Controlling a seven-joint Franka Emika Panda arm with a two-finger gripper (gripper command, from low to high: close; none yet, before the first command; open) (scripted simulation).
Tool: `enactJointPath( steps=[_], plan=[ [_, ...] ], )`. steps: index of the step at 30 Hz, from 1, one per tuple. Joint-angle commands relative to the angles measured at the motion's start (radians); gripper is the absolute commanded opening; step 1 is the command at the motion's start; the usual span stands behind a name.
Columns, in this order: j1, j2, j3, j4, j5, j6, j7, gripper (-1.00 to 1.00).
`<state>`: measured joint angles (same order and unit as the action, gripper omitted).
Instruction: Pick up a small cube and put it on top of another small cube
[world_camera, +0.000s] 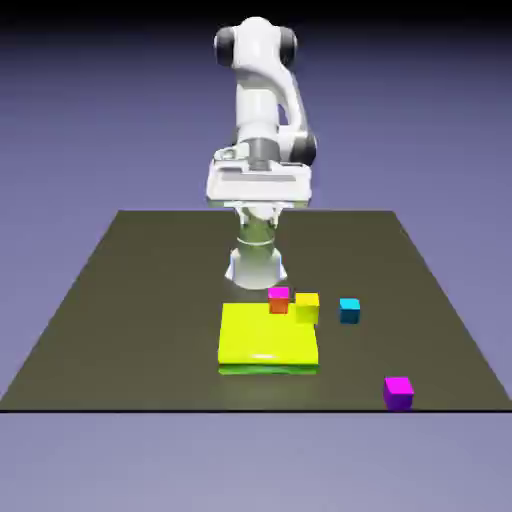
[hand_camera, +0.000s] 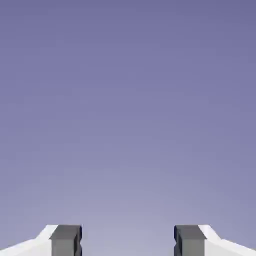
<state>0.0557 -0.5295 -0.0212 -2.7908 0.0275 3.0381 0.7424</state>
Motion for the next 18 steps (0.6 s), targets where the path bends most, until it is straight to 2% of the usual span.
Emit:
enactJointPath(
  steps=[1,18],
  plan=[
    [0.036,0.034,-0.018,0.016,0.023,0.001,0.001,0.00],
    [0.652,0.604,-0.316,0.286,0.410,0.017,0.020,0.00]
  ],
)
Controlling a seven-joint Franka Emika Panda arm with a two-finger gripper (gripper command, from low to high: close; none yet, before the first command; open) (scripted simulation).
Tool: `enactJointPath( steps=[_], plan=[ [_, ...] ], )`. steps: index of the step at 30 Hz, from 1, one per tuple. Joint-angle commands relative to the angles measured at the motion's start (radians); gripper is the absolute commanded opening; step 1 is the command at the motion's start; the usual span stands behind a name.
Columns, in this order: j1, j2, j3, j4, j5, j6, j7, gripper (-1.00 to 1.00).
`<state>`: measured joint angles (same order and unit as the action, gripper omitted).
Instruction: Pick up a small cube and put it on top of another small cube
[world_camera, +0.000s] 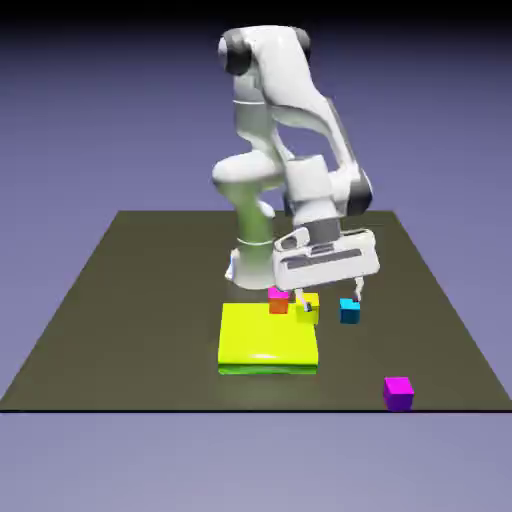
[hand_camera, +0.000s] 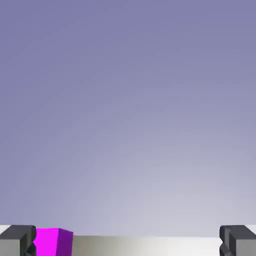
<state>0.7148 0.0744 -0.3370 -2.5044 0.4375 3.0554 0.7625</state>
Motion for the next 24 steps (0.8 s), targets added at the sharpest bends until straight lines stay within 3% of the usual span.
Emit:
enactJointPath(
  steps=[1,17,24],
  plan=[
    [0.030,0.034,-0.018,0.016,0.023,0.001,0.001,0.00],
    [0.609,0.570,-0.298,0.270,0.387,0.016,0.019,0.00],
    [0.429,0.688,-0.125,0.382,0.426,0.091,-0.035,0.00]
  ],
)
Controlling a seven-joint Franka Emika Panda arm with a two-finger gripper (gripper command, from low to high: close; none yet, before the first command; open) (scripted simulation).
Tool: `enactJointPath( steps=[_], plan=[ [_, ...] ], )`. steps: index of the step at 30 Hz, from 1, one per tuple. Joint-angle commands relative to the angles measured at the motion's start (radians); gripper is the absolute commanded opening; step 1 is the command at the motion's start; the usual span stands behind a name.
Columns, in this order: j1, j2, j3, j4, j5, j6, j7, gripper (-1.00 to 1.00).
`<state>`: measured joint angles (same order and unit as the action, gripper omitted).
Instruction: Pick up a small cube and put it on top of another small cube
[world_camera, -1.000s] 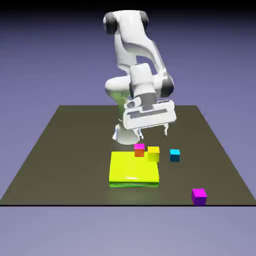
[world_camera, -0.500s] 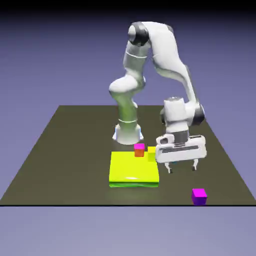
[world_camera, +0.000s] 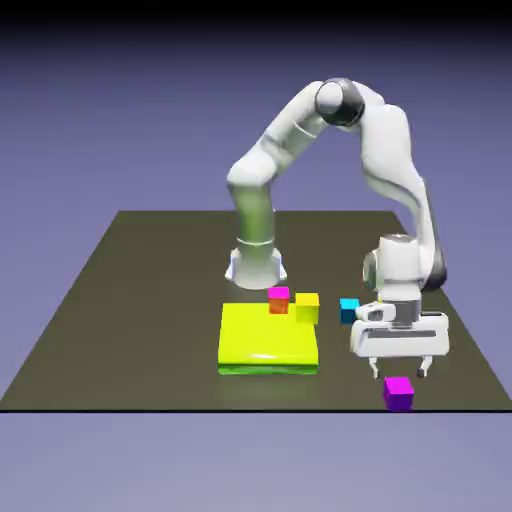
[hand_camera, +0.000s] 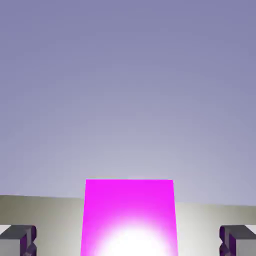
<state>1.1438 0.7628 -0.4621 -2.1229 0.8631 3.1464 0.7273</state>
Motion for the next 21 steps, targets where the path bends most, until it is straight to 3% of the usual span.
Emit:
enactJointPath(
  steps=[1,2,3,10,12,21],
  plan=[
    [-0.036,0.024,0.035,0.022,0.008,0.015,-0.011,0.00],
    [-0.048,0.031,0.046,0.029,0.010,0.020,-0.014,0.00],
    [-0.048,0.031,0.046,0.029,0.010,0.020,-0.014,-1.00],
    [0.169,-0.110,-0.162,-0.103,-0.035,-0.070,0.051,-1.00],
    [0.166,-0.178,-0.184,-0.061,-0.056,-0.111,0.096,-1.00],
    [0.390,-0.106,-0.430,-0.082,-0.048,-0.501,0.429,-1.00]
  ],
)
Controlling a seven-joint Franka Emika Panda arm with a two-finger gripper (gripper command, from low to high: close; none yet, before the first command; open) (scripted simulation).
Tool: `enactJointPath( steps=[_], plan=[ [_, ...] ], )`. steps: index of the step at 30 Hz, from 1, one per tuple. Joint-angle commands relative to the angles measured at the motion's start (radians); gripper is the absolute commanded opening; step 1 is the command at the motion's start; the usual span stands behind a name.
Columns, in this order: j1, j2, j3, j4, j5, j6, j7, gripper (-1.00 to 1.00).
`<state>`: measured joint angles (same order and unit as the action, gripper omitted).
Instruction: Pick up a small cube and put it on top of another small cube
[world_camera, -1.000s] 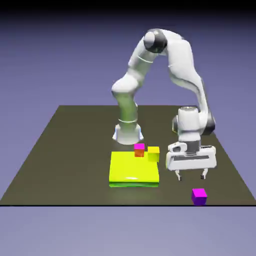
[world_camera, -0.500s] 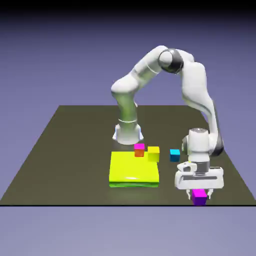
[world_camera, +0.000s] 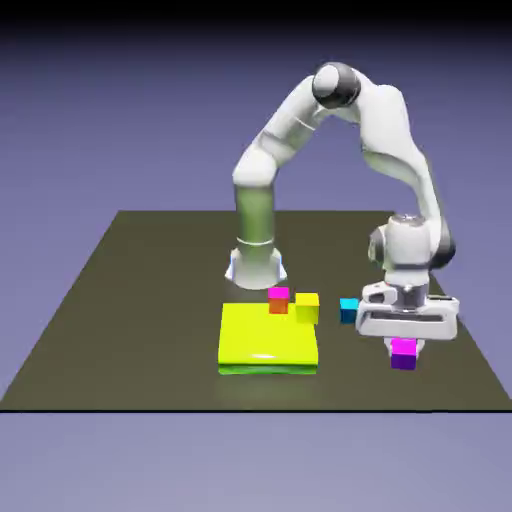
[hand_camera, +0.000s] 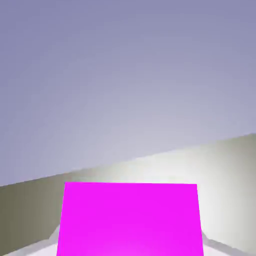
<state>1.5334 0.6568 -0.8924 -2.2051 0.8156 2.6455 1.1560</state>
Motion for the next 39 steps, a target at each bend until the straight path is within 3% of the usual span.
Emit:
enactJointPath(
  steps=[1,24,35,39],
  plan=[
    [0.025,0.008,-0.028,-0.003,0.000,-0.044,0.038,-1.00],
    [0.815,0.623,-0.725,-0.387,0.146,-1.020,0.801,-1.00],
    [1.031,1.022,-0.804,-0.691,0.259,-1.028,0.745,-1.00],
    [1.037,1.001,-0.673,-0.723,0.387,-0.964,0.743,-1.00]
  ],
)
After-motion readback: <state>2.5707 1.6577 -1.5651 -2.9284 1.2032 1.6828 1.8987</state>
